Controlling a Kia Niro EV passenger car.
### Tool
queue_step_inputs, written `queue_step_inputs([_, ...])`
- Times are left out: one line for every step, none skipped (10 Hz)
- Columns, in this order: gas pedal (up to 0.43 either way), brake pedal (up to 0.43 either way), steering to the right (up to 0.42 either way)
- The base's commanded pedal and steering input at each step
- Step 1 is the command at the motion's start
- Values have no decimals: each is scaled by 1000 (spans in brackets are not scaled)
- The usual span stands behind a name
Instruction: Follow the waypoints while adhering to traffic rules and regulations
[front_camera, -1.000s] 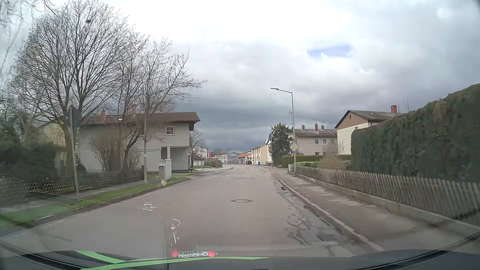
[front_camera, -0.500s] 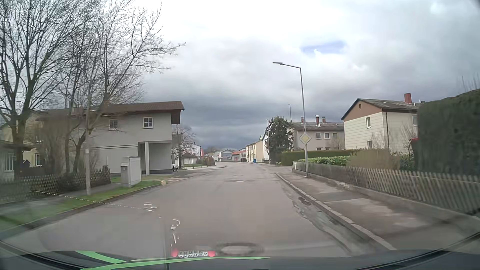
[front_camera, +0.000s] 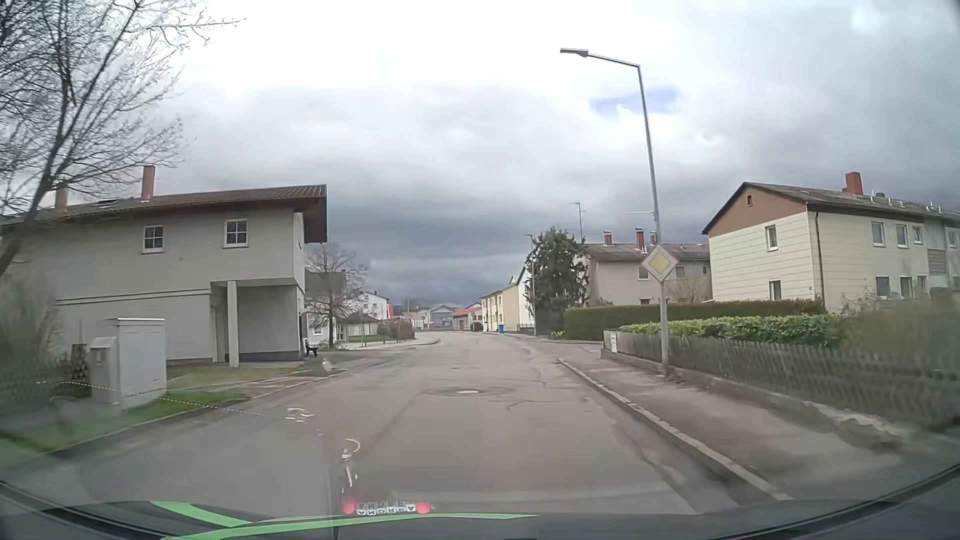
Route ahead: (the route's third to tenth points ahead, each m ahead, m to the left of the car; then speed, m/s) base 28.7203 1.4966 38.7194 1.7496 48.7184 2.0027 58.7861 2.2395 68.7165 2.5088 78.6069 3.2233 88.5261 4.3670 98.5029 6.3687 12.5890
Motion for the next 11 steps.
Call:
queue_step_inputs([87, 0, 11])
queue_step_inputs([87, 0, 11])
queue_step_inputs([87, 0, 11])
queue_step_inputs([87, 0, 9])
queue_step_inputs([87, 0, 8])
queue_step_inputs([87, 0, 8])
queue_step_inputs([87, 0, 7])
queue_step_inputs([87, 0, 7])
queue_step_inputs([87, 0, 7])
queue_step_inputs([79, 0, 6])
queue_step_inputs([79, 0, 4])
